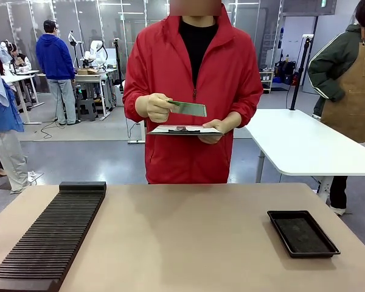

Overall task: Inspect the PCB.
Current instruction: Pick up the Blank PCB that the human is holding.

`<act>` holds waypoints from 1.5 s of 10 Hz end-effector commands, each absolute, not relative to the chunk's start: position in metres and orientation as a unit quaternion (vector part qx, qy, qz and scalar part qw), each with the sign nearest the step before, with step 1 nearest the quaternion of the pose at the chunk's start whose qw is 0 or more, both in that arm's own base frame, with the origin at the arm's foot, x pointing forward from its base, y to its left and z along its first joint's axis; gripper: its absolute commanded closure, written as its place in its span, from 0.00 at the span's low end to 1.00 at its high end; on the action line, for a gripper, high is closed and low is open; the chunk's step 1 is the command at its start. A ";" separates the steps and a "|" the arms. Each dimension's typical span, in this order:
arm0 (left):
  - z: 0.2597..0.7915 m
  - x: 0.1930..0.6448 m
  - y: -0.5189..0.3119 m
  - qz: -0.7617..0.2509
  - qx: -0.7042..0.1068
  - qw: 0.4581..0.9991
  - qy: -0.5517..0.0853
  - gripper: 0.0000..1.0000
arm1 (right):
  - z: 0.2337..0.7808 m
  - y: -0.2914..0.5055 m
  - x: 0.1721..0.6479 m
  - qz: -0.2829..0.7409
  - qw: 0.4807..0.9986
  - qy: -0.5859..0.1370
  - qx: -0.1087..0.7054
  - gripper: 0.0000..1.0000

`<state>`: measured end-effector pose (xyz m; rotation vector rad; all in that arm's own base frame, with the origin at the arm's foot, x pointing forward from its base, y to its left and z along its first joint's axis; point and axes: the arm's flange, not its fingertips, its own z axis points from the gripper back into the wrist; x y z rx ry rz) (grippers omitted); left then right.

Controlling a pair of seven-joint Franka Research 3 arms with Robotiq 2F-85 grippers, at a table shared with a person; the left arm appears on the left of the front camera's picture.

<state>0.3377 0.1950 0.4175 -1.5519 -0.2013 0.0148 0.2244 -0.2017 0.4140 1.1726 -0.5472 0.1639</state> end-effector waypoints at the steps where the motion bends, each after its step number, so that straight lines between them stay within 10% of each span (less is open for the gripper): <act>1: 0.423 0.352 0.184 0.001 -0.682 0.723 -0.113 0.00 | 0.415 -0.202 0.224 0.083 0.789 -0.265 0.548 0.00; 15: 0.417 0.338 0.195 0.007 -0.699 0.709 -0.091 0.00 | 0.415 -0.202 0.224 0.083 0.789 -0.265 0.548 0.00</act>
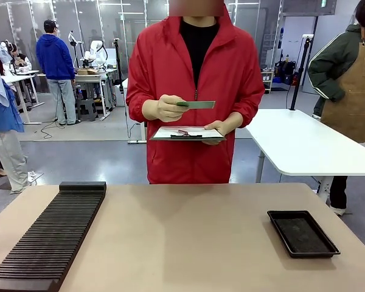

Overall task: Inspect the PCB.
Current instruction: Pick up the Blank PCB that the human is holding.

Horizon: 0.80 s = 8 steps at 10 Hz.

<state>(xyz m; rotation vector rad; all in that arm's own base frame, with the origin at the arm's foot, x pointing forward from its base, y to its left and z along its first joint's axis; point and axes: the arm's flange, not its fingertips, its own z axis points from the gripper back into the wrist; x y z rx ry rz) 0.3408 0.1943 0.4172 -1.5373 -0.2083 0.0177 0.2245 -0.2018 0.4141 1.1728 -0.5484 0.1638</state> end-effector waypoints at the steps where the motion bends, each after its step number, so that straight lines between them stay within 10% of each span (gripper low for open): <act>1: 0.417 0.338 0.195 0.007 -0.699 0.709 -0.091 0.00 | 0.415 -0.202 0.224 0.083 0.789 -0.265 0.548 0.00; 8: 0.417 0.338 0.195 0.007 -0.699 0.709 -0.091 0.00 | 0.415 -0.202 0.224 0.083 0.789 -0.265 0.548 0.00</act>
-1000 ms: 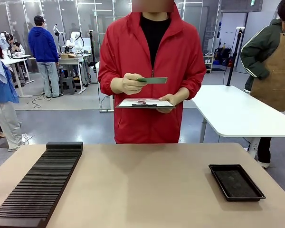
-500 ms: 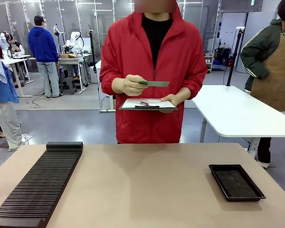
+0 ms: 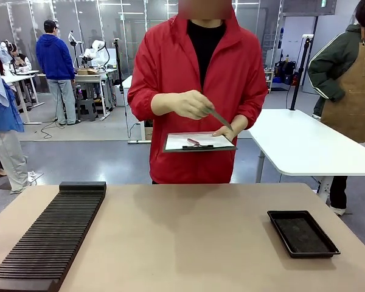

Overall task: Inspect the PCB.
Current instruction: Pick up the Blank PCB that the human is holding.

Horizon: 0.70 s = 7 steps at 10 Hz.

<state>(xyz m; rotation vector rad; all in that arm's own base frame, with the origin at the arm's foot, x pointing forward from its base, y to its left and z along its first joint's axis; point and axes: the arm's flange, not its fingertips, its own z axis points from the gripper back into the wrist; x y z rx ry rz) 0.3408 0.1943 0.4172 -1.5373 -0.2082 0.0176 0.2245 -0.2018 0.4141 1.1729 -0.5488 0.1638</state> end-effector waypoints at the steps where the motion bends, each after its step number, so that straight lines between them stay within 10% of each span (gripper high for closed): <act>1: 0.417 0.338 0.195 0.007 -0.699 0.709 -0.091 0.00 | 0.415 -0.202 0.224 0.083 0.789 -0.265 0.548 0.00; 7: 0.417 0.338 0.195 0.007 -0.699 0.709 -0.091 0.00 | 0.414 -0.202 0.225 0.076 0.794 -0.255 0.546 0.00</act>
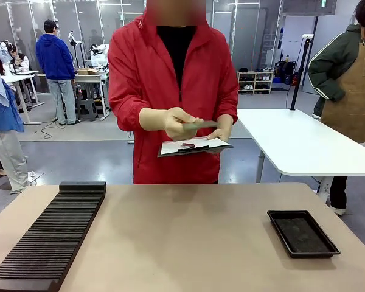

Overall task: Inspect the PCB.
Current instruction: Pick up the Blank PCB that the human is holding.

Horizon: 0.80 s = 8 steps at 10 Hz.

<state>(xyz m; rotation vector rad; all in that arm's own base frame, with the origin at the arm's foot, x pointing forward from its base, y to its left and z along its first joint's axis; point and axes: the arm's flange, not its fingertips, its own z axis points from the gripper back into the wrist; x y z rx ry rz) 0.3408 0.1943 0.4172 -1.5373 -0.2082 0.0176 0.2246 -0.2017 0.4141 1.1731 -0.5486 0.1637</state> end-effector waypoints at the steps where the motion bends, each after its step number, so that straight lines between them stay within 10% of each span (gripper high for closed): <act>1: 0.417 0.338 0.195 0.007 -0.699 0.709 -0.091 0.00 | 0.430 -0.184 0.236 0.087 0.782 -0.220 0.576 0.00; 8: 0.417 0.338 0.195 0.007 -0.699 0.709 -0.091 0.00 | 0.502 -0.068 0.338 0.005 0.772 -0.016 0.635 0.00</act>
